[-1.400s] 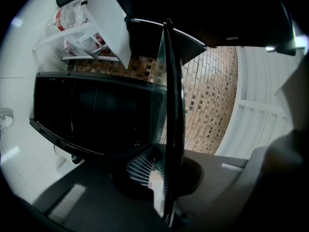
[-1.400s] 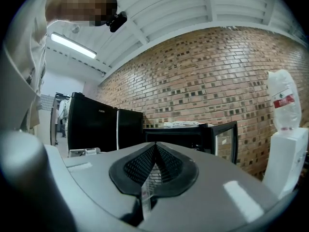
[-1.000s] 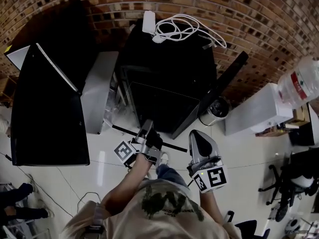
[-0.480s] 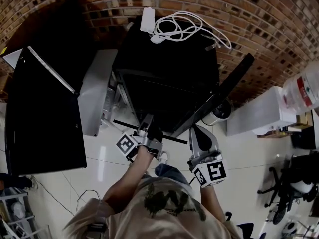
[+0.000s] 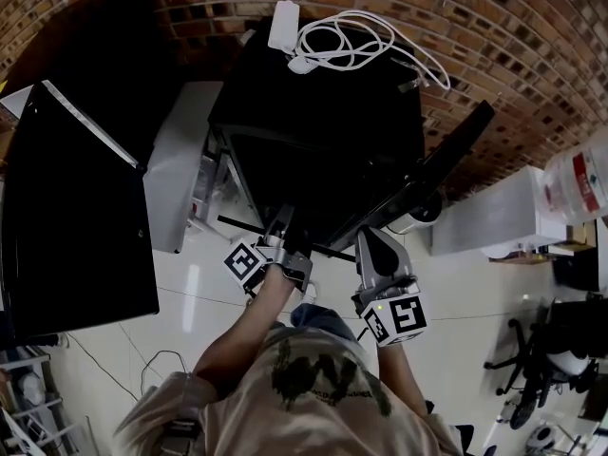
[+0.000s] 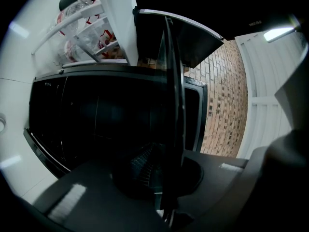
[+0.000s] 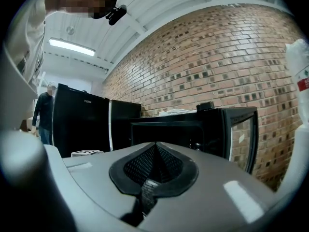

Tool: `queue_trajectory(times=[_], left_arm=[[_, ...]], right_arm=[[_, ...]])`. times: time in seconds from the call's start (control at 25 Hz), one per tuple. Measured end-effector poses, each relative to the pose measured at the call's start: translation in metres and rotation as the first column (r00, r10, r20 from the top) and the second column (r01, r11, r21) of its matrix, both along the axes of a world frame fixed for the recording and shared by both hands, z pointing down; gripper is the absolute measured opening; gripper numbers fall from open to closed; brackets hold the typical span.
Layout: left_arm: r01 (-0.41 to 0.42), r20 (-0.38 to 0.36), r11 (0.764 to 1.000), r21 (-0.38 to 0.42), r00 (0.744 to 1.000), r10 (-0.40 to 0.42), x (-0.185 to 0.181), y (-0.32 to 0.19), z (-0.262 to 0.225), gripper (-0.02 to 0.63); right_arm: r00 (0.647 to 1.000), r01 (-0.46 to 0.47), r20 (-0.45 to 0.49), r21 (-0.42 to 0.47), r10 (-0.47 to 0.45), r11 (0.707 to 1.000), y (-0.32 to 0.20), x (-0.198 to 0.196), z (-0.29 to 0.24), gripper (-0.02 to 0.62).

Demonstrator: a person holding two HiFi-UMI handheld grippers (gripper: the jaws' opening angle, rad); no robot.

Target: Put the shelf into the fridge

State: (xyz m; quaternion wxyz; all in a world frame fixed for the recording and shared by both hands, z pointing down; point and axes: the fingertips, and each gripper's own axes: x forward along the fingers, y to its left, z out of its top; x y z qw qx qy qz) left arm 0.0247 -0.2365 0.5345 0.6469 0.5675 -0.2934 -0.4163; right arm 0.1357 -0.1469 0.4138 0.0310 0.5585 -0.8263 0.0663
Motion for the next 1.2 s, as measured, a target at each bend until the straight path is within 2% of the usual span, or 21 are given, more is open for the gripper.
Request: queue_trajectory(times=[0.56, 0.92, 1.2], left_arm=[[0.027, 0.043, 1.000, -0.001, 0.999, -0.027, 0.016, -0.036, 0.023, 0.011], [0.038, 0.111, 0.999, 0.004, 0.993, -0.038, 0.020, -0.057, 0.035, 0.011], [0.052, 0.106, 0.999, 0.008, 0.993, -0.053, 0.026, -0.073, 0.035, 0.011]], right_arm=[[0.999, 0.036, 0.006, -0.023, -0.036, 0.999, -0.025, 0.004, 0.011, 0.000], [0.998, 0.069, 0.013, -0.029, -0.069, 0.997, -0.041, -0.005, 0.011, 0.000], [0.995, 0.095, 0.011, -0.025, -0.094, 0.995, -0.052, -0.013, 0.013, 0.000]])
